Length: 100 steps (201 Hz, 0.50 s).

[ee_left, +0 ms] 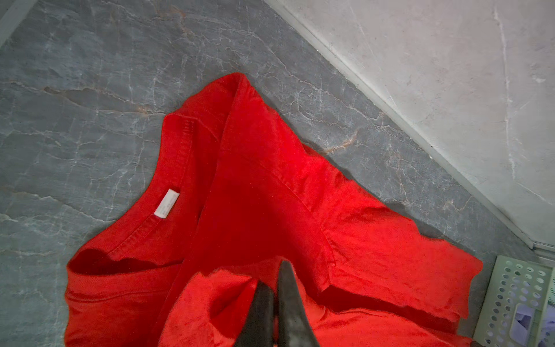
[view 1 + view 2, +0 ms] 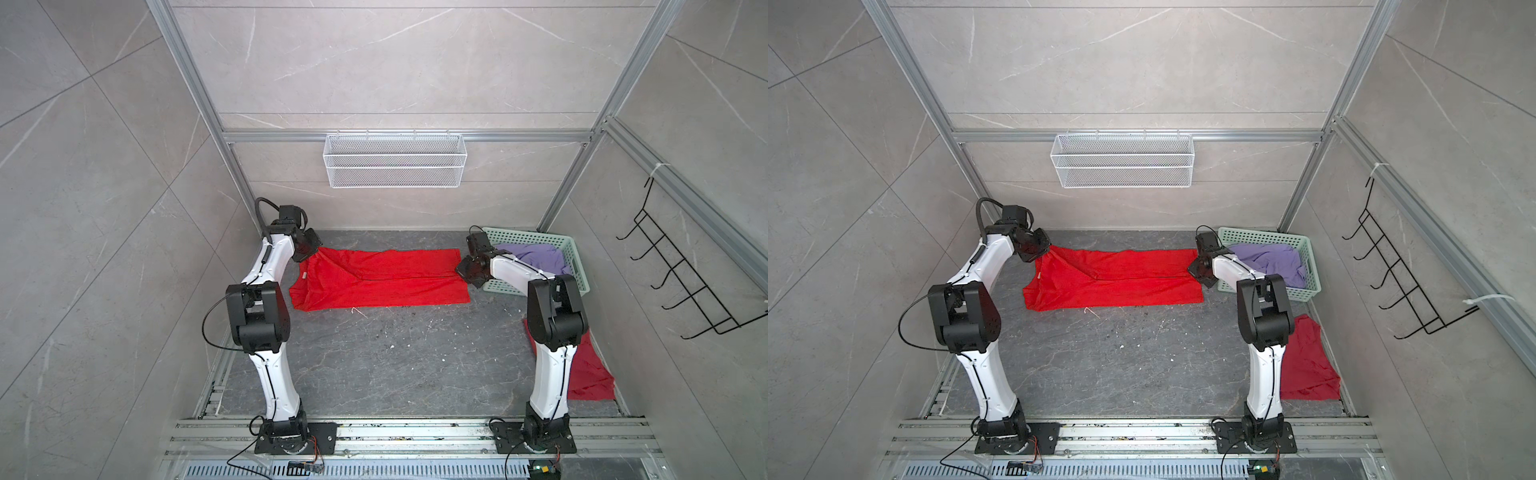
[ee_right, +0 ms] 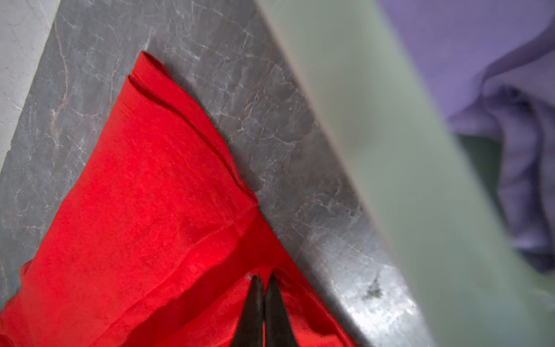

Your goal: Fold and stack the t-shirts

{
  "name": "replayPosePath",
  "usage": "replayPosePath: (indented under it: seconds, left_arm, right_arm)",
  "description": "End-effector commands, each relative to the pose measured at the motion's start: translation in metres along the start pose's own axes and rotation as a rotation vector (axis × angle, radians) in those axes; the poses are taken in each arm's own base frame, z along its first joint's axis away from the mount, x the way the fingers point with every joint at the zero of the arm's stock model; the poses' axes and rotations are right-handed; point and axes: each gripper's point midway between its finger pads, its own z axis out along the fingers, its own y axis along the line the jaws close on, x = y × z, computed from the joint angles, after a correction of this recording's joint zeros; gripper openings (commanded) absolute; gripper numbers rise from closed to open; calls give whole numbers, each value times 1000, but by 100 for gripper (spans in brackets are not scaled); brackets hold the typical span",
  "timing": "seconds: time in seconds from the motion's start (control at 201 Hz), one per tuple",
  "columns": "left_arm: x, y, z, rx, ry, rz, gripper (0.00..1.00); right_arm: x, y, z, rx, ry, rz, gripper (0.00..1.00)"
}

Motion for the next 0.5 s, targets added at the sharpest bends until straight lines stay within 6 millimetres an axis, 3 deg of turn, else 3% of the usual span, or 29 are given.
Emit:
replayPosePath:
  seconds: [0.0, 0.124, 0.234, 0.314, 0.403, 0.493]
  left_arm:
    - [-12, -3, 5, 15, -17, 41, 0]
    - [-18, -1, 14, 16, -11, 44, 0]
    - [-26, 0, 22, 18, -4, 43, 17]
    - [-32, 1, 23, 16, 0, 37, 33]
    - [-40, 3, 19, 16, -15, 32, 37]
    - [-48, 3, 7, 22, -39, 26, 41]
  right_arm:
    - [7, -21, 20, 73, 37, 31, 3]
    - [4, -19, 20, 65, 31, 23, 12]
    - [-5, -12, 12, 38, -8, 19, 19]
    - [-13, -3, 2, 11, -32, 4, 33]
    - [-21, 7, -12, -25, -62, -20, 42]
    - [-27, 15, -29, -62, -90, -37, 44]
